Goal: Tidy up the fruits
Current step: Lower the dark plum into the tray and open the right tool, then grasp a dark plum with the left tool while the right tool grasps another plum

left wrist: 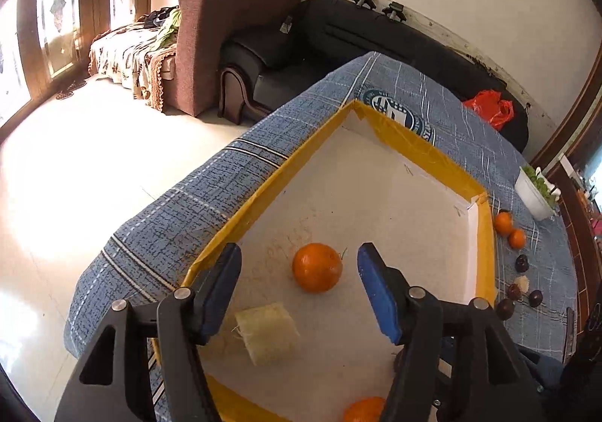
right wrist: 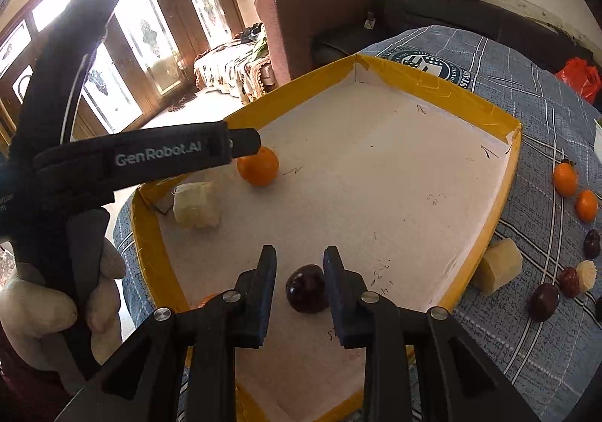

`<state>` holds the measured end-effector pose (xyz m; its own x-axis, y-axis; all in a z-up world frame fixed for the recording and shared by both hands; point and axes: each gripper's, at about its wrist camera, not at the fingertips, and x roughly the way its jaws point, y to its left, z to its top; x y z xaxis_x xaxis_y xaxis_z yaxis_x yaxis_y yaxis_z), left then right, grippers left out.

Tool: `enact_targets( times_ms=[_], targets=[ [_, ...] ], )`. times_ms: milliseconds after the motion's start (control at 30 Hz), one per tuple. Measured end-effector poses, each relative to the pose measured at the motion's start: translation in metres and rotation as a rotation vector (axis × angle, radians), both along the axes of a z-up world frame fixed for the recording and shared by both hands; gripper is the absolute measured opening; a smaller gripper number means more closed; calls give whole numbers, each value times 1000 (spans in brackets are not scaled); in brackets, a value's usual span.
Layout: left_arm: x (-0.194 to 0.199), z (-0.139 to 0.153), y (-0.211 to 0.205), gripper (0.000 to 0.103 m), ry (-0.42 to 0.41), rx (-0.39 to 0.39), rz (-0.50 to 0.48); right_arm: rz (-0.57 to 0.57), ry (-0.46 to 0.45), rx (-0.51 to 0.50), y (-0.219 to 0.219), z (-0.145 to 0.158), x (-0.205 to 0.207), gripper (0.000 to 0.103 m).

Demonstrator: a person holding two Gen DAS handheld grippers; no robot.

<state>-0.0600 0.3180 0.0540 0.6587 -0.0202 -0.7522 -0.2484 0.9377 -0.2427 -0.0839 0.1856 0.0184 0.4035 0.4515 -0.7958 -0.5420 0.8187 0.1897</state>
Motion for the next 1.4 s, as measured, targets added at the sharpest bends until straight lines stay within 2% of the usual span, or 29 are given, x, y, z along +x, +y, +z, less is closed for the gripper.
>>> enact_targets(
  times_ms=[167,333,467,633,833,967,1200,1400],
  targets=[
    [-29,24,6,66,-77,-53,38,-10,-38,18,-11,17,-13,38],
    [-54,42,-7,71,-131,-76,27,-44,-62,45,-34,32,-30,41],
    [-67,50,-27,73,-148,-82,-8,-90,-73,69,-63,39,-44,47],
    [-79,56,-58,74,-159,-63,-62,-198,-81,83,-127,39,-65,49],
    [-74,49,-97,77,-140,-57,-127,-391,-48,54,-222,24,-70,50],
    [-65,40,-127,77,-116,-42,-195,-478,-16,79,-258,20,-62,50],
    [-50,22,-187,77,-93,35,-384,-543,5,129,-280,15,-29,49],
    [-30,3,-230,77,-63,73,-495,-577,-25,89,-289,13,9,49]
  ],
)
